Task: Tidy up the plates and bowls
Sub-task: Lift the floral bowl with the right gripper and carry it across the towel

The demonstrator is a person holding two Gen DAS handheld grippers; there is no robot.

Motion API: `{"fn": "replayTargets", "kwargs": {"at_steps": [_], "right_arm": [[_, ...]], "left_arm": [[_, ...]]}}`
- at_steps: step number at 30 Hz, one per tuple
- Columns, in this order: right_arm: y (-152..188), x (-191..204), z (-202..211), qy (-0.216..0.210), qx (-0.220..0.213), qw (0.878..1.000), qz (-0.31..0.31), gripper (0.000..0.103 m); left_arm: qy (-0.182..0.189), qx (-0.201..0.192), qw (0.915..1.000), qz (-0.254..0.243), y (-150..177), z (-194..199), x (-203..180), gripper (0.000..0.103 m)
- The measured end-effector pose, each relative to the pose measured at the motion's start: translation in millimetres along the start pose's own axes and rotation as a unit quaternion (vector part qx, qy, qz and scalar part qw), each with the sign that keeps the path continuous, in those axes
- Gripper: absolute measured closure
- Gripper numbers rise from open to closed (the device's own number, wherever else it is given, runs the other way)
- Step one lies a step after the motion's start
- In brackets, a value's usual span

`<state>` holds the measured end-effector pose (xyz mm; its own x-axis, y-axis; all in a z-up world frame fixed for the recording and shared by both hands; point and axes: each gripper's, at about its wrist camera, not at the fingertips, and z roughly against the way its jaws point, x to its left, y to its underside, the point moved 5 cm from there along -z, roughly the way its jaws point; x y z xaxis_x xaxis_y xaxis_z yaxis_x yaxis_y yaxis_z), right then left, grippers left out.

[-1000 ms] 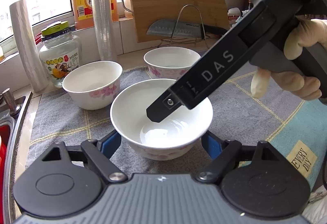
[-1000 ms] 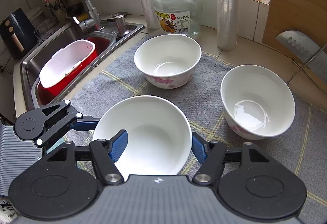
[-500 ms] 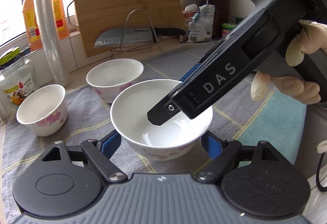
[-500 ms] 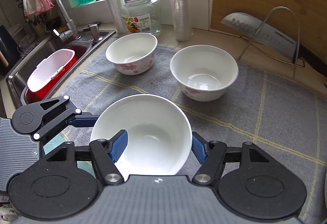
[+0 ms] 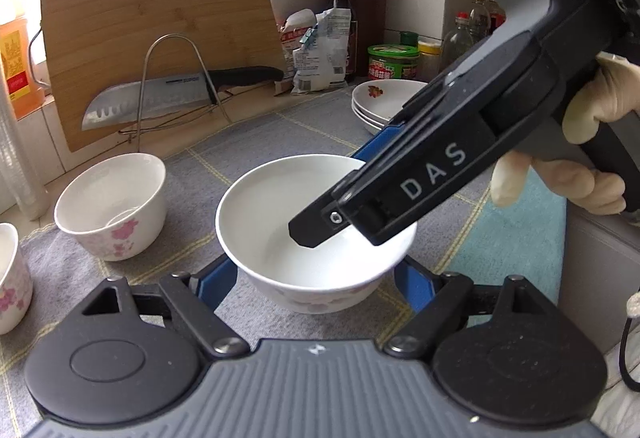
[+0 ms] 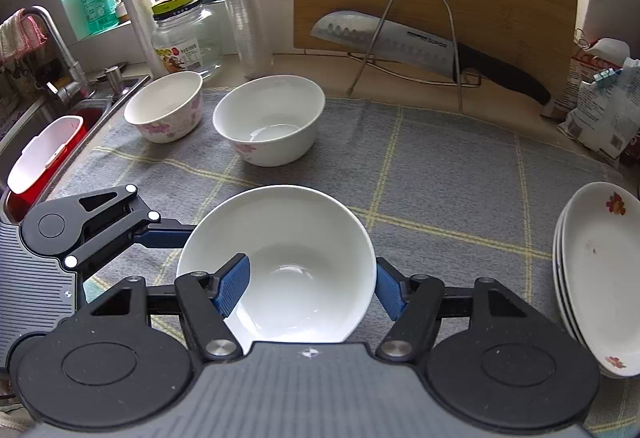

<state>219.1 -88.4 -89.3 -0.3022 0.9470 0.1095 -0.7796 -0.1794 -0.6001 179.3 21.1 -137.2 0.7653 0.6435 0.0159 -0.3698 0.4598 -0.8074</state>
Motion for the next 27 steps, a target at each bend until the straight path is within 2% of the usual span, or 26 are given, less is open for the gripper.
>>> {"fn": "replayTargets", "kwargs": {"at_steps": [7, 24, 26, 27], "right_arm": [[3, -23, -2, 0.008, -0.001, 1.000, -0.024, 0.031], [2, -33, -15, 0.013, -0.002, 0.999, -0.039, 0.031], [1, -34, -16, 0.013, 0.000, 0.999, -0.037, 0.030], [2, -34, -16, 0.010, 0.001, 0.999, -0.037, 0.028]], "left_arm": [[0.014, 0.006, 0.9999, -0.007, -4, -19, -5, 0.018], [0.015, 0.016, 0.9997, -0.009, -6, -30, -4, 0.017], [0.010, 0.012, 0.9998, -0.012, -6, -29, -4, 0.015], [0.004, 0.008, 0.9999, -0.013, -7, -28, -4, 0.006]]}}
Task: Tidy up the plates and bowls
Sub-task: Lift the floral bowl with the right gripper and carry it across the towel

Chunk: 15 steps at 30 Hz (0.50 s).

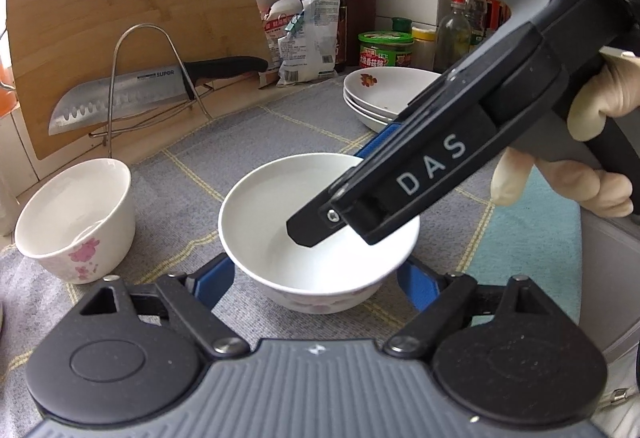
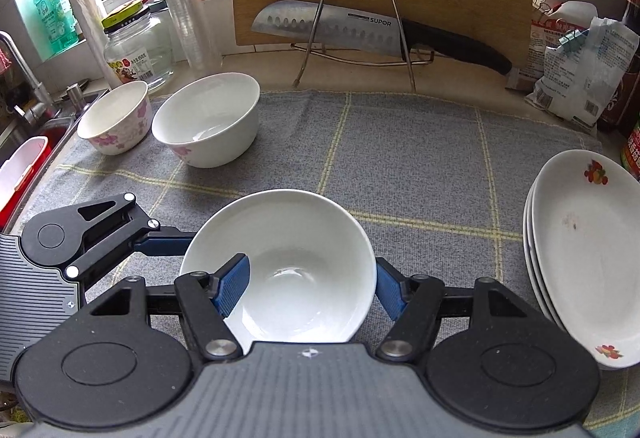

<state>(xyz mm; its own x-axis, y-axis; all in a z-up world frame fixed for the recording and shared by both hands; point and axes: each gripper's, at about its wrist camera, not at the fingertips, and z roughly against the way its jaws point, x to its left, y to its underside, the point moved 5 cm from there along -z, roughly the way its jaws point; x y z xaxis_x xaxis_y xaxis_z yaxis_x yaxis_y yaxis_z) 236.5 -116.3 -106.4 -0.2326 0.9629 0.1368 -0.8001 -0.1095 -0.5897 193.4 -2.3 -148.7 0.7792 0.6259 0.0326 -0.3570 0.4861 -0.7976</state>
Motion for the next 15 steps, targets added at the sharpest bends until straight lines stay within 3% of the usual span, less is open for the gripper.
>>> {"fn": "replayTargets", "kwargs": {"at_steps": [2, 4, 15], "right_arm": [[0, 1, 2, -0.001, -0.005, 1.000, 0.003, 0.011], [0, 2, 6, 0.009, -0.015, 1.000, 0.007, 0.003], [-9, 6, 19, 0.007, -0.034, 0.999, 0.001, 0.000]], "left_arm": [[0.003, -0.012, 0.9999, 0.006, -2, 5, 0, 0.001], [0.009, -0.014, 0.9997, 0.016, -2, 8, 2, 0.001], [-0.040, -0.007, 0.9977, 0.054, 10, 38, 12, 0.001]]}}
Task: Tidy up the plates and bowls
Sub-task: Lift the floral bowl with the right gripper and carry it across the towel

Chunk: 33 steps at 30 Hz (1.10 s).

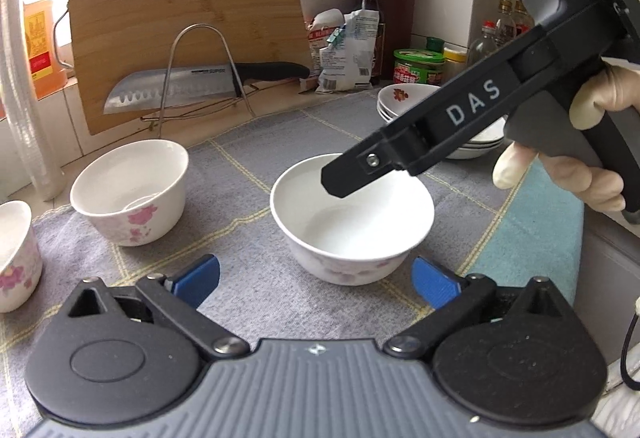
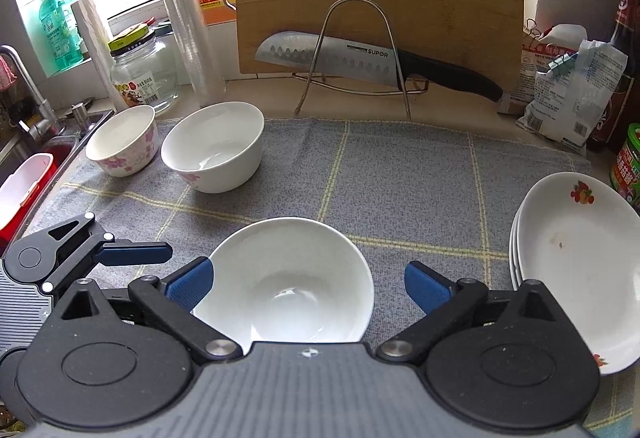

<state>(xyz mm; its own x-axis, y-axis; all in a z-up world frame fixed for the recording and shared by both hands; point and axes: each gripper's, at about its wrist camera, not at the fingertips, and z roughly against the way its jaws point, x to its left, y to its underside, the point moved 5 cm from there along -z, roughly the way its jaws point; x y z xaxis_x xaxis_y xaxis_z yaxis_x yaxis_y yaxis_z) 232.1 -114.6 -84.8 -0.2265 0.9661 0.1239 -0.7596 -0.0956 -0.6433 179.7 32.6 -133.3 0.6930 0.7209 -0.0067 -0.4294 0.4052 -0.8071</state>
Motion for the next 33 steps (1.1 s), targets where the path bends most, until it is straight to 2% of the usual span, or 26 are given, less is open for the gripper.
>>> {"fn": "replayTargets", "kwargs": {"at_steps": [6, 10, 16, 33], "right_arm": [[-7, 10, 1, -0.007, -0.006, 1.000, 0.009, 0.000], [-12, 17, -1, -0.013, -0.007, 1.000, 0.022, 0.000], [-21, 26, -7, -0.022, -0.001, 0.999, 0.041, 0.000], [-63, 41, -48, -0.053, 0.016, 0.994, 0.092, 0.000]], "left_arm": [[-0.045, -0.008, 0.9985, 0.031, 1, 13, 25, 0.001], [-0.089, -0.013, 0.9951, 0.041, 2, 18, 45, 0.001], [-0.131, -0.019, 0.9899, 0.050, 3, 18, 71, 0.001], [-0.148, -0.016, 0.9864, 0.070, -5, -23, 102, 0.001]]}}
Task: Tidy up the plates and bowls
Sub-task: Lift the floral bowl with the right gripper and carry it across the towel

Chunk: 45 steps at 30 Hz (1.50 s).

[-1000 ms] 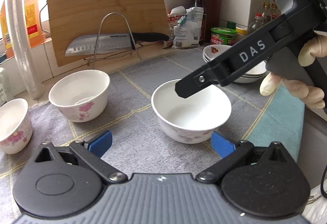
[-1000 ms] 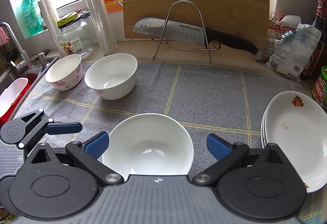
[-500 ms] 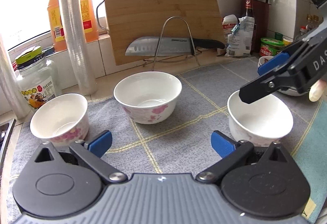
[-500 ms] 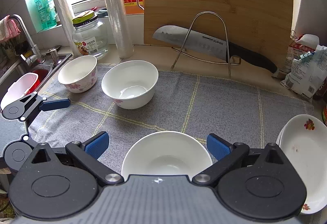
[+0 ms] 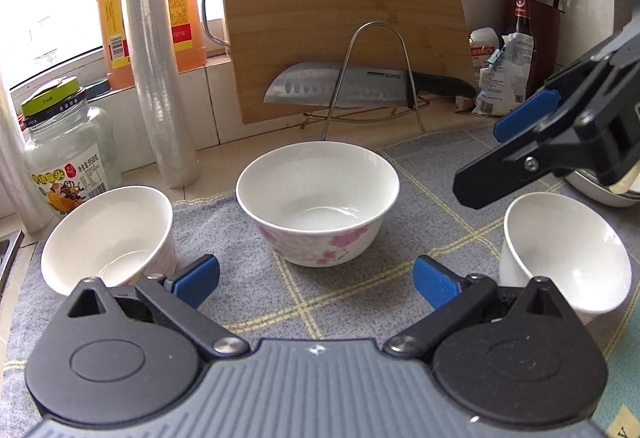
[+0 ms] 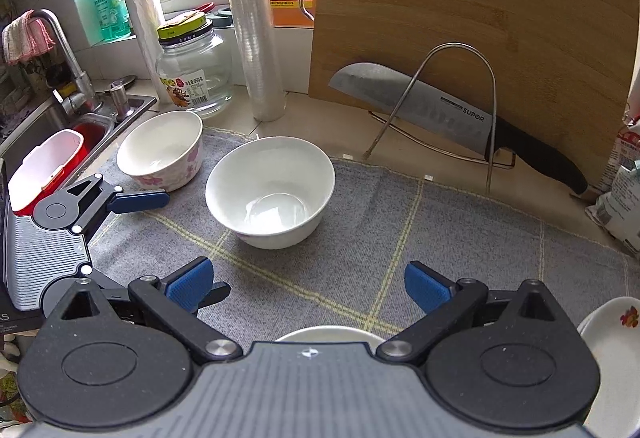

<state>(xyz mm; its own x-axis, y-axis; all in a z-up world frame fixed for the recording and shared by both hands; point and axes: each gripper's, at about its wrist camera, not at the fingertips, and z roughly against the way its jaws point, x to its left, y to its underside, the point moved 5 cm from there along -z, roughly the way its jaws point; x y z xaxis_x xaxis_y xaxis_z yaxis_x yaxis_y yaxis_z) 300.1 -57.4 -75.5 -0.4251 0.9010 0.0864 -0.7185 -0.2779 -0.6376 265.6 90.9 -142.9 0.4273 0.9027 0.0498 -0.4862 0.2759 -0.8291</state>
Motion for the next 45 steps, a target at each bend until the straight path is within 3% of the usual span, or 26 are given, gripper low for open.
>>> {"fn": "replayTargets", "kwargs": {"at_steps": [21, 25, 35, 45], "right_arm": [[-45, 8, -62, -0.039, 0.013, 0.998, 0.038, 0.001], [-49, 8, -70, -0.045, 0.017, 0.998, 0.039, 0.008], [-56, 8, -85, -0.060, 0.030, 0.997, 0.039, 0.023], [-61, 7, -97, -0.071, 0.035, 0.996, 0.032, 0.024]], "left_arm": [[0.016, -0.014, 0.9996, 0.018, -12, -34, 8, 0.006], [0.023, -0.015, 0.9995, 0.017, -12, -36, 9, 0.012], [0.031, -0.020, 0.9993, 0.009, -12, -36, 9, 0.014], [0.034, -0.022, 0.9992, 0.006, -11, -36, 9, 0.015]]}}
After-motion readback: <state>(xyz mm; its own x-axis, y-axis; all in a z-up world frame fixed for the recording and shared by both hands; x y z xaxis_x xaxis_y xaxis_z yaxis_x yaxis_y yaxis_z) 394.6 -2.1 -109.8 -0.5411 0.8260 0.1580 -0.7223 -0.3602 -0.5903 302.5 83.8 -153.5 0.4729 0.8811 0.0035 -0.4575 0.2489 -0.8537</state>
